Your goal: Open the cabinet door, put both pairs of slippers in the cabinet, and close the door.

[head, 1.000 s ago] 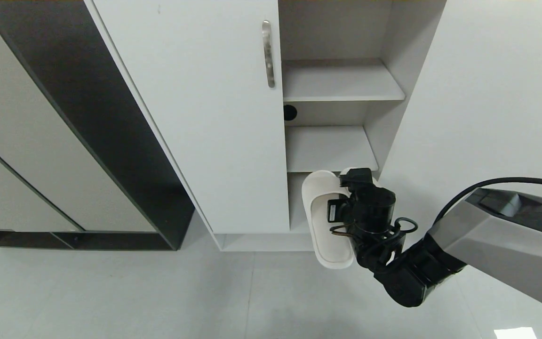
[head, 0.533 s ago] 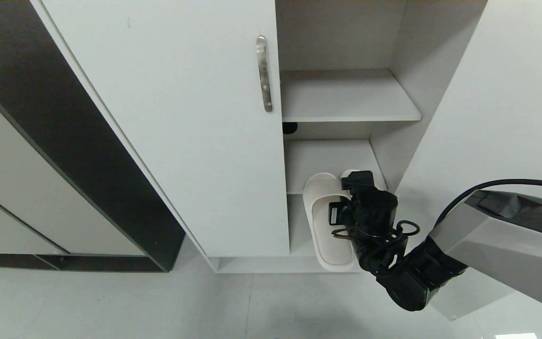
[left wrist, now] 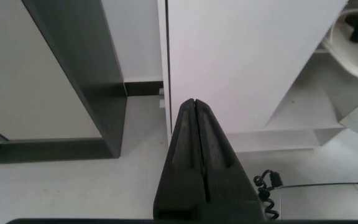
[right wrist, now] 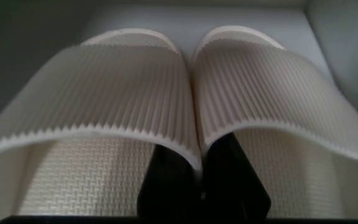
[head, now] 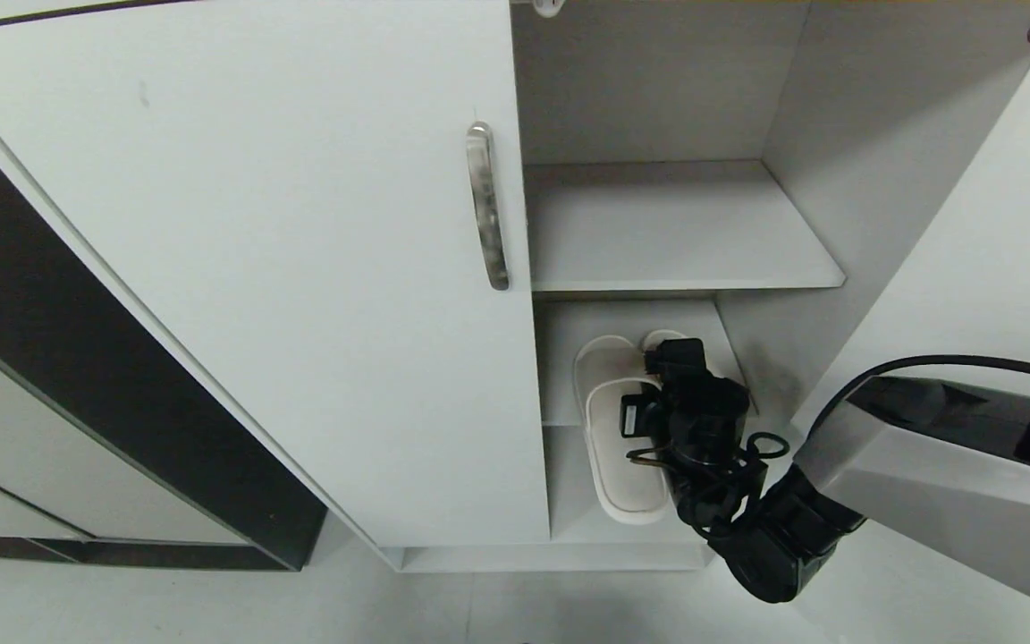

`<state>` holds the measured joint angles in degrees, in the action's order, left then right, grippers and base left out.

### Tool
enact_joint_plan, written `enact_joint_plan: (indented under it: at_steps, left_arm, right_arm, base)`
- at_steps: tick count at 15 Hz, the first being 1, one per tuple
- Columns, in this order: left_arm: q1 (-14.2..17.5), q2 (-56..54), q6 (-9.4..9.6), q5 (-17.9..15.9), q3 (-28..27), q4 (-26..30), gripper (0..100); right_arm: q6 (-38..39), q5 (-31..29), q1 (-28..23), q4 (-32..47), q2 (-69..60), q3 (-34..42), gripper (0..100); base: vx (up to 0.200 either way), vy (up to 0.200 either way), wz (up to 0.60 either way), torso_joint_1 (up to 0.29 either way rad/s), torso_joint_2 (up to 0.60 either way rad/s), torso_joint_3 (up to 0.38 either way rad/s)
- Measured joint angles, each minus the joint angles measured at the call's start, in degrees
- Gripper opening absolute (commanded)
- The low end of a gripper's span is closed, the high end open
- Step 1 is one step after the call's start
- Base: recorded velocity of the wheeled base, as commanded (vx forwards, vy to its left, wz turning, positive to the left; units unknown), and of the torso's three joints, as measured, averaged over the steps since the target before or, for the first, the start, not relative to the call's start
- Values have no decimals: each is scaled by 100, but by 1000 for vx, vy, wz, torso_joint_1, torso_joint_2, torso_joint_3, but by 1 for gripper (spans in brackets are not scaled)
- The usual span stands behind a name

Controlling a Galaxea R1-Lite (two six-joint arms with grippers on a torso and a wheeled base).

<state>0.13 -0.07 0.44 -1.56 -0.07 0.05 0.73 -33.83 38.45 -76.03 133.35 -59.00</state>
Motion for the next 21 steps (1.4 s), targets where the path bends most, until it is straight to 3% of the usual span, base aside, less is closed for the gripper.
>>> enact_joint_plan:
  at_steps: [6, 14, 15, 18, 21]
  left_arm:
    - [0, 0, -1, -2, -2, 2, 0]
    - [0, 0, -9, 9, 0, -2, 0]
    - [0, 0, -9, 6, -2, 0, 0]
    - [2, 0, -9, 11, -2, -2, 0]
    - [2, 0, -11, 6, -2, 0, 0]
  right_arm:
    - [-20, 71, -267, 497, 300, -897, 0]
    - [-9, 158, -649, 2349, 1093, -3405, 0]
    - [-5, 156, -675, 2455, 1202, -3636, 100]
    - [27, 148, -711, 2517, 1370, -3860, 100]
    - [57, 154, -649, 2220, 1124, -3123, 100]
  base:
    - [0, 0, 0, 0, 0, 0]
    - [0, 0, 0, 0, 0, 0]
    - [0, 0, 0, 0, 0, 0]
    - [0, 0, 0, 0, 0, 0]
    - [0, 0, 0, 0, 0, 0]
